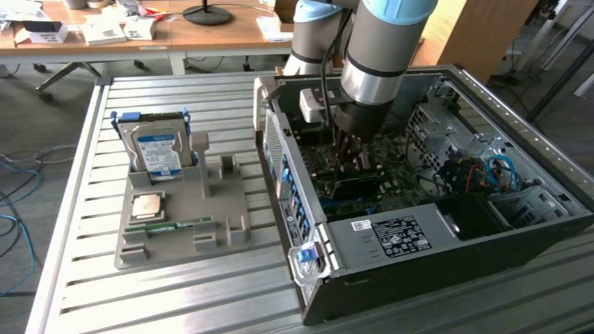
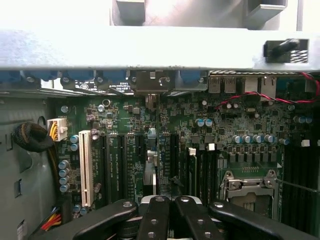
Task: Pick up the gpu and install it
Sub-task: 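Press down on the gpu until it lock into place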
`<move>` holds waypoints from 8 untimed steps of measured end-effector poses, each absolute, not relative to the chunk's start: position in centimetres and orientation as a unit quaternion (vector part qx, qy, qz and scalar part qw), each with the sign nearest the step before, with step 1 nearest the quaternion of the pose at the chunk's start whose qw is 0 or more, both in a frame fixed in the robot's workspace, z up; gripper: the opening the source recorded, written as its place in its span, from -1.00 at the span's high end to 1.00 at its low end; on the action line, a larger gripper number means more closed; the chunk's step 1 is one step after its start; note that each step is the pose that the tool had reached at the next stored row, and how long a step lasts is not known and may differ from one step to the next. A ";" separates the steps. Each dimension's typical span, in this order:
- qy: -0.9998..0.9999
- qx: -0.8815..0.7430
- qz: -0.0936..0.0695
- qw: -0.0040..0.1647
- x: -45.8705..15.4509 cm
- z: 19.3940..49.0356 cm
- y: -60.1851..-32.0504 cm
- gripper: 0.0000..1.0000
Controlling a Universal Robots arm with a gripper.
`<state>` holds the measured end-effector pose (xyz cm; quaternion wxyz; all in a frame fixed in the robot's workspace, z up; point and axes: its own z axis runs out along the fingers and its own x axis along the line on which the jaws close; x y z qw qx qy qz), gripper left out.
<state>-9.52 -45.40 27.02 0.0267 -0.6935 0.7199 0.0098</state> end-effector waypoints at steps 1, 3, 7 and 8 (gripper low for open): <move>0.720 -0.693 0.010 0.027 -9.5 27.1 -45.4 0.79; 0.720 -0.694 0.010 0.026 -9.5 27.1 -45.5 0.79; 0.720 -0.693 0.011 0.026 -9.5 26.9 -45.7 0.79; 0.720 -0.693 0.011 0.025 -9.5 26.8 -45.7 0.79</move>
